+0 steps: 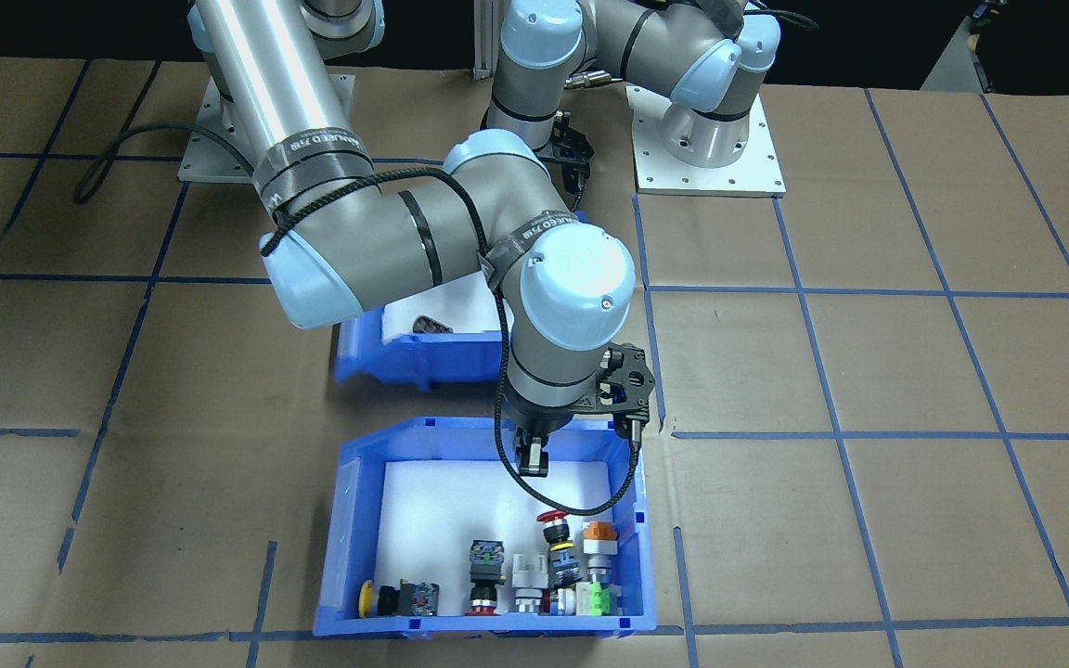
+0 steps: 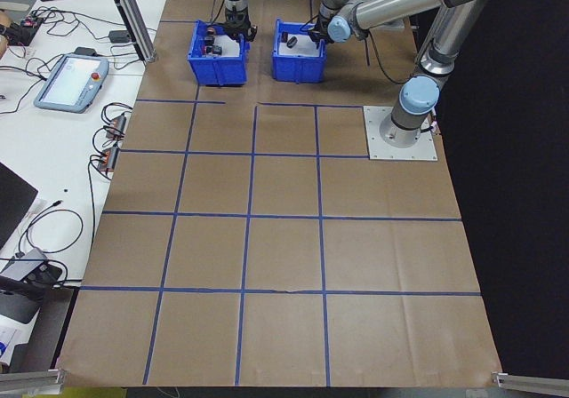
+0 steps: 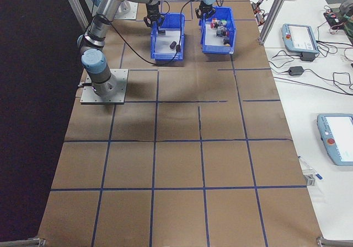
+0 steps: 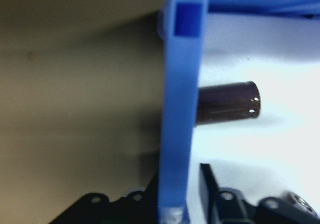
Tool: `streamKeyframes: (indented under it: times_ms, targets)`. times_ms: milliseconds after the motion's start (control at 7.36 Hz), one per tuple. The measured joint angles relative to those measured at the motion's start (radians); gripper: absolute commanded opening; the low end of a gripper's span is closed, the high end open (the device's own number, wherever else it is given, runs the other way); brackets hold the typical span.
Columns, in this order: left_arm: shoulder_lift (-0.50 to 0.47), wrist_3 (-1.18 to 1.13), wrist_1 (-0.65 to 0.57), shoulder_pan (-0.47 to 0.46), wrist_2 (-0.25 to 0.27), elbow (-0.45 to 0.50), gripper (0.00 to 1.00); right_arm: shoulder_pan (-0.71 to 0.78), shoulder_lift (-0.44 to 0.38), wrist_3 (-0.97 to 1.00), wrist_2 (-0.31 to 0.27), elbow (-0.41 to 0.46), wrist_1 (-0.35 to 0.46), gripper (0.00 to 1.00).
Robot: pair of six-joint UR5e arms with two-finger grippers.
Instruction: Place battery box in front
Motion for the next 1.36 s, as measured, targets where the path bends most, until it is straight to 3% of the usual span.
streamKeyframes:
  times_ms: [408,680,1087,1359]
  targets:
    - [0.038,0.044,0.005,0.029,0.065,0.022,0.0,-0.146,-0.045,-0.078,-0.036,0.019,0.014,0.06]
    - [0.069,0.11,-0.036,0.128,0.077,0.051,0.0,-0.273,-0.092,-0.204,-0.04,0.057,0.016,0.06]
    - [0.088,0.352,-0.117,0.364,0.05,0.09,0.0,-0.473,-0.246,-0.392,-0.039,0.256,-0.019,0.06]
    - [0.024,0.455,-0.165,0.457,0.015,0.193,0.0,-0.599,-0.356,-0.549,-0.037,0.415,-0.077,0.06]
